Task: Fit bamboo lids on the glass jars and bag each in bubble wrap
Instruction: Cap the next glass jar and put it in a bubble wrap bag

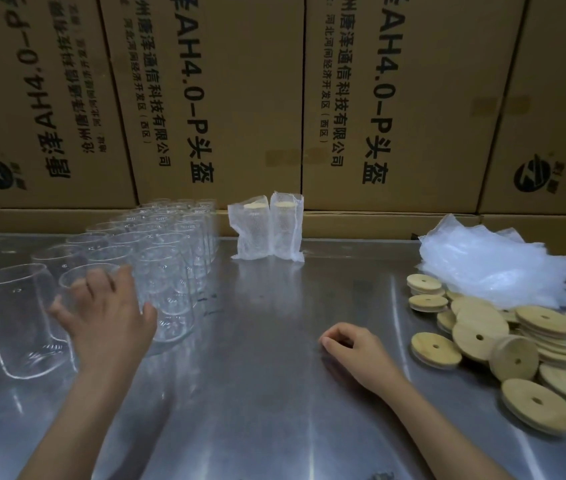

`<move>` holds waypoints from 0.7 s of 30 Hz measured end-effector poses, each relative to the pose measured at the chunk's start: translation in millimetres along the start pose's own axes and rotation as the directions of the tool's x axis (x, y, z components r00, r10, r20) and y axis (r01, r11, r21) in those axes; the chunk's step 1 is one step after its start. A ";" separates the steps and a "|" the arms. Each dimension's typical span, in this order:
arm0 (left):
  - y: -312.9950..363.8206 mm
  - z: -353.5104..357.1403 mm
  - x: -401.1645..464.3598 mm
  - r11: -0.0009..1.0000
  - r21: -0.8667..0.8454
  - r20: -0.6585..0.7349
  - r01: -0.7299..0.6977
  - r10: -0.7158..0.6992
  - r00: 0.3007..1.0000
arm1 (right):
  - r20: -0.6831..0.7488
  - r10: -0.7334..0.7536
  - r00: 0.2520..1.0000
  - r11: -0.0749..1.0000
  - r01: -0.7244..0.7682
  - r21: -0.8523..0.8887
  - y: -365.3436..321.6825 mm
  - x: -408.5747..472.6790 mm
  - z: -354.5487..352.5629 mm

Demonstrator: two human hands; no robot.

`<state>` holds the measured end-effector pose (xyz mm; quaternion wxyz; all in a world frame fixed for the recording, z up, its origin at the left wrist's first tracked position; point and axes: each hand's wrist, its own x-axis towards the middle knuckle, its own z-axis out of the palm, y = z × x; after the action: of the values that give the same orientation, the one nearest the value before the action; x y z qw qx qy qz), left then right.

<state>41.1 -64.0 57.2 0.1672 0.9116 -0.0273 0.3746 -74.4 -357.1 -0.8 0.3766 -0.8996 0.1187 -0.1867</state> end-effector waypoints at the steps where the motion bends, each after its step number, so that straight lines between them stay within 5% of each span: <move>1: -0.1 -1.4 -4.3 0.999 -0.032 -0.047 -0.020 0.018 0.999 | -0.002 0.001 1.000 1.000 -0.001 0.003 0.2 0.2 0.1; 6: 25.4 -17.5 -47.9 0.934 -0.169 -0.312 -0.316 0.253 0.916 | -0.008 0.004 1.000 0.999 -0.004 0.035 3.5 2.2 1.8; 11: 89.0 -18.1 -83.4 0.666 -0.392 -0.361 -0.635 0.524 0.772 | -0.046 -0.013 0.999 0.986 0.020 0.165 0.2 1.3 1.2; 14: 124.9 -7.5 -85.1 0.514 -0.517 -0.367 -0.685 0.589 0.720 | -0.059 0.029 0.998 0.888 0.002 0.459 -7.4 -1.9 -1.2; 17: 153.5 10.5 -85.6 0.354 -0.649 -0.373 -0.674 0.624 0.687 | -0.061 0.078 0.995 0.828 -0.031 0.560 -8.8 -3.6 -4.2; 21: 173.3 36.8 -92.2 0.335 -0.828 -0.220 -0.449 0.542 0.811 | -0.099 0.181 0.979 0.780 -0.081 0.621 -6.5 2.1 -3.5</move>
<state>-30.6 -246.2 18.4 0.4682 0.6712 -0.4905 0.2996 -73.5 -355.6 6.7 0.6498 -0.7011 0.1425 -0.2567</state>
